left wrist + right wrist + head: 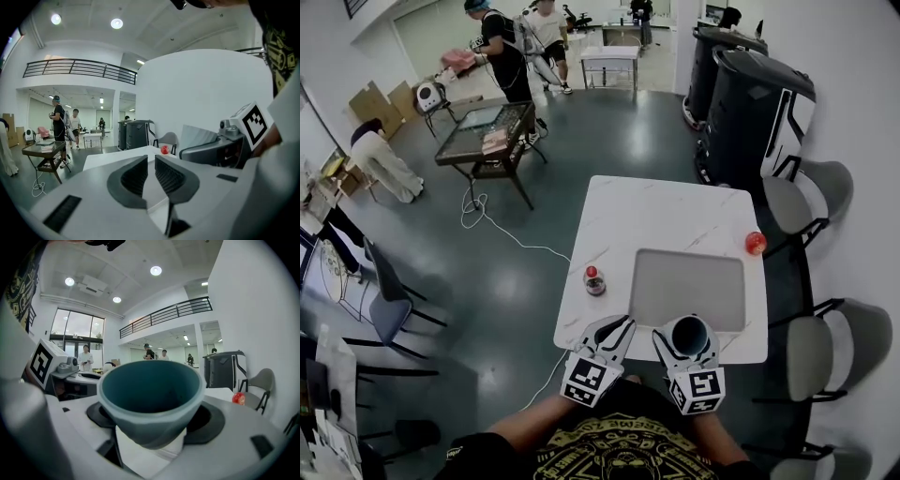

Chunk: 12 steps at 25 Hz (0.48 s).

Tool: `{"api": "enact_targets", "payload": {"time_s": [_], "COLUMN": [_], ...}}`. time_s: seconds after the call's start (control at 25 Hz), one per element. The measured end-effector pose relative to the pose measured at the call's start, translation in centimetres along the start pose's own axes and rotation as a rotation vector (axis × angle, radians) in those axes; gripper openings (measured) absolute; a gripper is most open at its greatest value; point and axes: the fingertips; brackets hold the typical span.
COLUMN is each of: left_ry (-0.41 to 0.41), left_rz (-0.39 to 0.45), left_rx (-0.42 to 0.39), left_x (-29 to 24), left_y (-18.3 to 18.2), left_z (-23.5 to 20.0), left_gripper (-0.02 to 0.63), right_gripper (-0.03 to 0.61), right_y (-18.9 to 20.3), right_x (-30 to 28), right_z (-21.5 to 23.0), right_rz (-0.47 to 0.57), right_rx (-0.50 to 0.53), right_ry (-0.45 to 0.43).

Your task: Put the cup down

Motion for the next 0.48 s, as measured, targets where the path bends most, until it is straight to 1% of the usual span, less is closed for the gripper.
{"api": "enact_targets", "payload": {"time_s": [0.24,0.48], "left_ry": [-0.018,-0.037], "left_rz": [-0.029,-0.043], "left_rx": [0.007,0.029], "left_x": [-3.1,-6.3], "left_y": [1.1,2.4], "left_z": [-0.6,-1.5], "left_gripper": [0.055,0.055], "right_gripper": [0.383,0.383], "right_y": [0.2,2.1], "right_x": [-2.5,-4.7], "right_z": [3.2,5.8], "right_rz": [0.005,-0.031], "right_rx": [0.025,0.035], "right_ry": [0.000,0.006]}}
Point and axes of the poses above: the fingertips, and each gripper's own axes: x backward along the fingers, z to its right, y out of its underside, and after that the axes turned 12 degrees about z, right-handed
